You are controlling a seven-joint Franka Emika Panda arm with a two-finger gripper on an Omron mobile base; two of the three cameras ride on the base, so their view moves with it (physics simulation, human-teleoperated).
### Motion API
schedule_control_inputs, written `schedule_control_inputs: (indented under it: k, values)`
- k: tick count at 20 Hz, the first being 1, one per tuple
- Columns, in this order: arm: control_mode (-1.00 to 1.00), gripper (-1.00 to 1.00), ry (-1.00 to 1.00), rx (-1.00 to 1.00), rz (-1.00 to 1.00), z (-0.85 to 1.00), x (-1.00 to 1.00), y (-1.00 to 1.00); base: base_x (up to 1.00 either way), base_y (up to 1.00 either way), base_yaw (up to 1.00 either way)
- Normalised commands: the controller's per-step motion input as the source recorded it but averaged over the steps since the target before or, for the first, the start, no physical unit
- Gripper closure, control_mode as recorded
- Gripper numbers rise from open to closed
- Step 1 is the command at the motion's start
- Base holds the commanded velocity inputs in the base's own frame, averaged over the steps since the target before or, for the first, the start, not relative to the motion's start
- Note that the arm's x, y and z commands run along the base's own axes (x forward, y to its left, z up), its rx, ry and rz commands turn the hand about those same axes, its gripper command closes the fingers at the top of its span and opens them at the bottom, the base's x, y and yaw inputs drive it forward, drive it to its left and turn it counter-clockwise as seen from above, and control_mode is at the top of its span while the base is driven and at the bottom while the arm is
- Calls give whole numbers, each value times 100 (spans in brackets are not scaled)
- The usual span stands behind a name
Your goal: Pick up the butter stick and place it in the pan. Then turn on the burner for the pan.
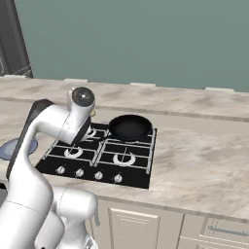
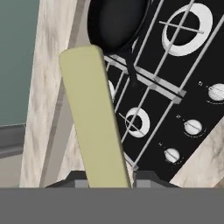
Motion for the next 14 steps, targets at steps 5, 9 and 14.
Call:
schedule_control_inputs:
  k: [5, 9, 14]
  values:
    - [-100, 100, 4, -2, 6, 2, 1, -67, 0, 0, 0]
    - [-100, 100, 11, -14, 7, 12, 18, -44, 0, 0, 0]
    - [-100, 100, 17, -33, 9, 0, 53, -11, 0, 0, 0]
